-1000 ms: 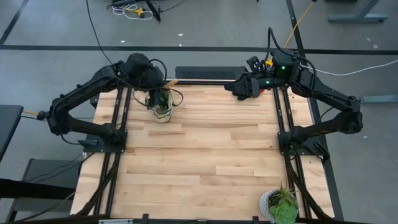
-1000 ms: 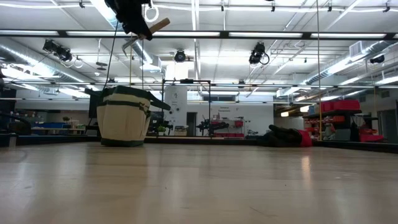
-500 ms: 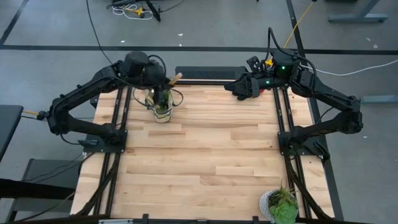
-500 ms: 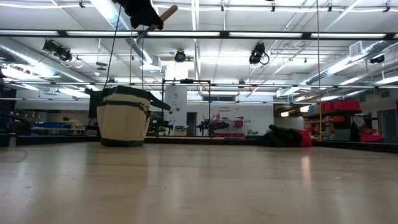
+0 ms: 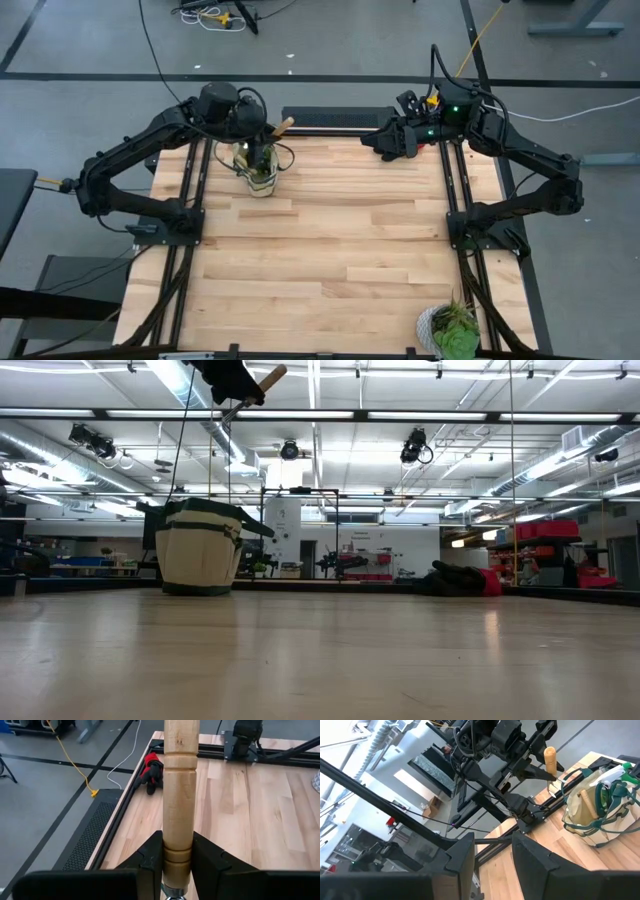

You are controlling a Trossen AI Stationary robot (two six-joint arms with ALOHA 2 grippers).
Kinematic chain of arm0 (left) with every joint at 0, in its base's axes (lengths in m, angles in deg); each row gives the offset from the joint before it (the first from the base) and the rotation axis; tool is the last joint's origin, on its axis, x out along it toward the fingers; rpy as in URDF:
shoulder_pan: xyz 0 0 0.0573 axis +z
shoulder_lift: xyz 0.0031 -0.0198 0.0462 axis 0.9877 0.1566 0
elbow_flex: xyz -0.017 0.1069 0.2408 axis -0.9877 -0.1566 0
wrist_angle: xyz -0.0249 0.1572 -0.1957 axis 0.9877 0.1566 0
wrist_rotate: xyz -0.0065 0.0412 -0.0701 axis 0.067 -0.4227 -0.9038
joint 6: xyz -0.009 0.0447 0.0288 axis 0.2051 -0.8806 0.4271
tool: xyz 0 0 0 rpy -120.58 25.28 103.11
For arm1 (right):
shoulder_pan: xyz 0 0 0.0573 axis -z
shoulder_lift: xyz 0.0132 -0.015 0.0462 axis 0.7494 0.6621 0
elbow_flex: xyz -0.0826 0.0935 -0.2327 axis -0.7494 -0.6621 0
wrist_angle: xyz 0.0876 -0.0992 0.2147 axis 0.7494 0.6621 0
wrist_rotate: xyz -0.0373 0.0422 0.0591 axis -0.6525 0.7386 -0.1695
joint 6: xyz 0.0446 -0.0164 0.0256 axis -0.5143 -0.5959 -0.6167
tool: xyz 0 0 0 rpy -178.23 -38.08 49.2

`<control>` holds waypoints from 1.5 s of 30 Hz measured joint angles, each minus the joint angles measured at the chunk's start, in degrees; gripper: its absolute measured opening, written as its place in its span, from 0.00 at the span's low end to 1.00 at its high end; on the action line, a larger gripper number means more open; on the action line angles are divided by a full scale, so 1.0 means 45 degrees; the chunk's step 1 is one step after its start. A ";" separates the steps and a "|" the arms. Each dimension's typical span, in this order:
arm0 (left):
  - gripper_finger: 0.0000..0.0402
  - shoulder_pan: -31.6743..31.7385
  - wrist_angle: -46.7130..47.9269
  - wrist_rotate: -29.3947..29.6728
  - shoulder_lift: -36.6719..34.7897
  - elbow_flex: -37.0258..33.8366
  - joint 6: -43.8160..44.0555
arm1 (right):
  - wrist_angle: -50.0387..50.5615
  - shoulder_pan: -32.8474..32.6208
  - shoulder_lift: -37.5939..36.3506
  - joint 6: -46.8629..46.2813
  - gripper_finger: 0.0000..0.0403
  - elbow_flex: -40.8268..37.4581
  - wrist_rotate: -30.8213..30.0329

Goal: Pick & Place Garden tools in Gardening bag
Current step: Put the brown hand rake into the gardening bag

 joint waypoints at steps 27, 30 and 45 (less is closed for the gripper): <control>0.20 -0.0282 0.0087 -0.0218 -0.3539 0.0022 0.0755 | 0.0005 0.0004 0.0001 -0.0106 0.33 0.0000 -0.0355; 0.20 -0.0282 0.0147 0.0184 -0.3644 0.0029 0.0764 | 0.0005 0.0004 0.0005 -0.0097 0.33 0.0000 -0.0364; 0.20 -0.0272 0.1506 0.0859 -0.3361 -0.0023 0.1032 | 0.0005 0.0004 0.0005 0.0073 0.33 0.0000 -0.0374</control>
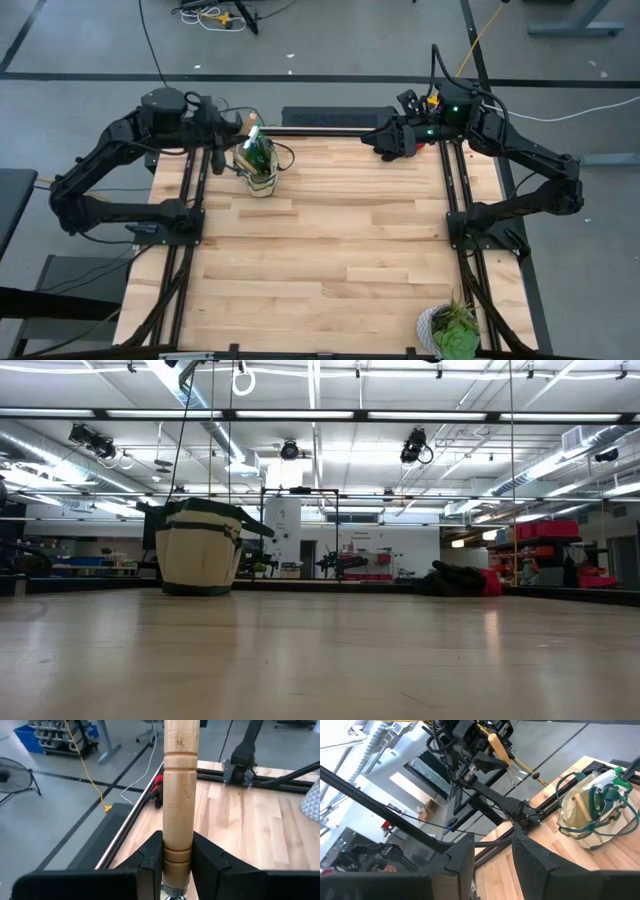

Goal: Pick & Place Garden tools in Gardening bag
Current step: Put the brown hand rake into the gardening bag

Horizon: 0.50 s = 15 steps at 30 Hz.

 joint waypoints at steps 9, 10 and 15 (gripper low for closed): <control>0.20 0.0000 -0.2460 -0.0295 -0.0511 -0.3197 0.0724 | 0.0000 0.0000 0.0000 0.0101 0.33 0.0000 0.0000; 0.20 0.0000 -0.2956 -0.0205 -0.0604 -0.3581 0.0729 | 0.0000 0.0000 0.0000 0.0062 0.33 0.0000 -0.0001; 0.20 0.0077 -0.5250 0.0053 -0.0987 -0.5311 0.0725 | 0.0000 0.0000 0.0000 -0.0107 0.33 0.0000 0.0000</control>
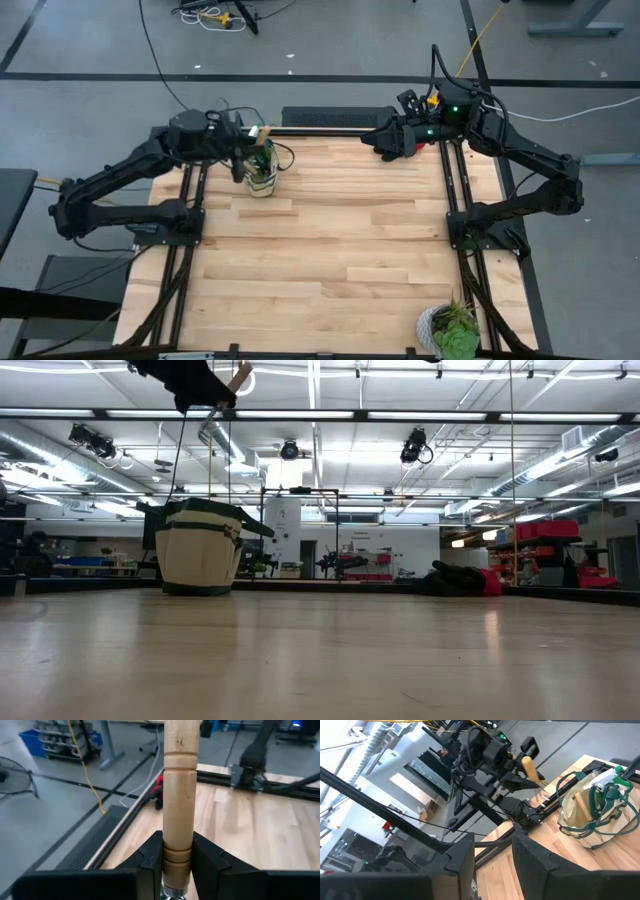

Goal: Pick & Place Garden tools in Gardening bag
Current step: Put the brown hand rake into the gardening bag

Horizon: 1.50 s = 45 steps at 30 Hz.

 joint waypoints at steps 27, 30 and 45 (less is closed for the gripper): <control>0.21 0.1020 -0.4605 0.1451 0.0381 -0.4327 -0.0099 | 0.0002 0.0000 0.0000 0.0301 0.33 0.0000 -0.0010; 0.21 0.1020 -0.4619 0.1520 0.0907 -0.4329 0.0176 | 0.0001 -0.0004 0.0000 0.0316 0.33 0.0000 -0.0124; 0.21 0.1020 -0.4879 0.2086 0.2041 -0.4332 0.0586 | -0.0005 -0.0005 0.0000 0.0384 0.33 0.0000 -0.0330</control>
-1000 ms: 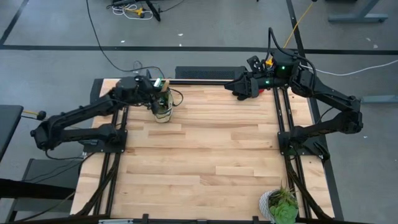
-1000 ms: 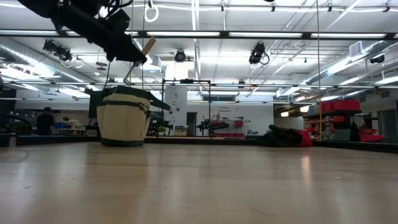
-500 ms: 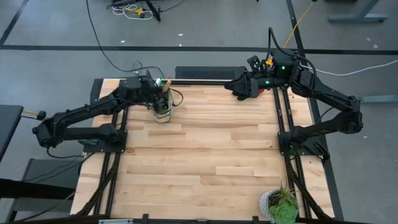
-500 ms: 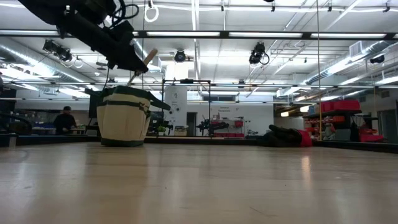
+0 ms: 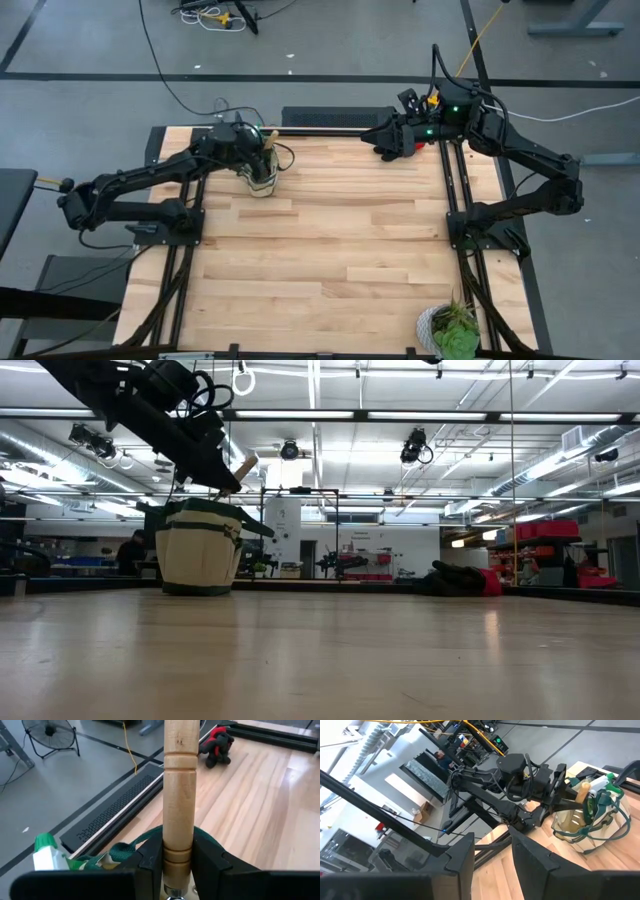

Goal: Pick & Place Garden tools in Gardening bag
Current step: Put the brown hand rake into the gardening bag, then put the red gloves into the gardening bag

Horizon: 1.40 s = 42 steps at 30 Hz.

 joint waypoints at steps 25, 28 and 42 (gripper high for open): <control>0.23 -0.0003 0.1136 0.0416 -0.0005 0.0000 0.0764 | 0.0000 0.0003 0.0000 -0.0006 0.33 0.0000 0.0005; 0.29 0.0000 0.1328 0.0700 -0.0005 0.0005 0.0986 | -0.0005 0.0004 0.0000 -0.0010 0.33 0.0000 0.0001; 0.67 -0.0012 0.1323 0.0709 -0.0005 0.0005 0.1644 | -0.0010 0.0005 0.0000 -0.0024 0.33 0.0000 0.0005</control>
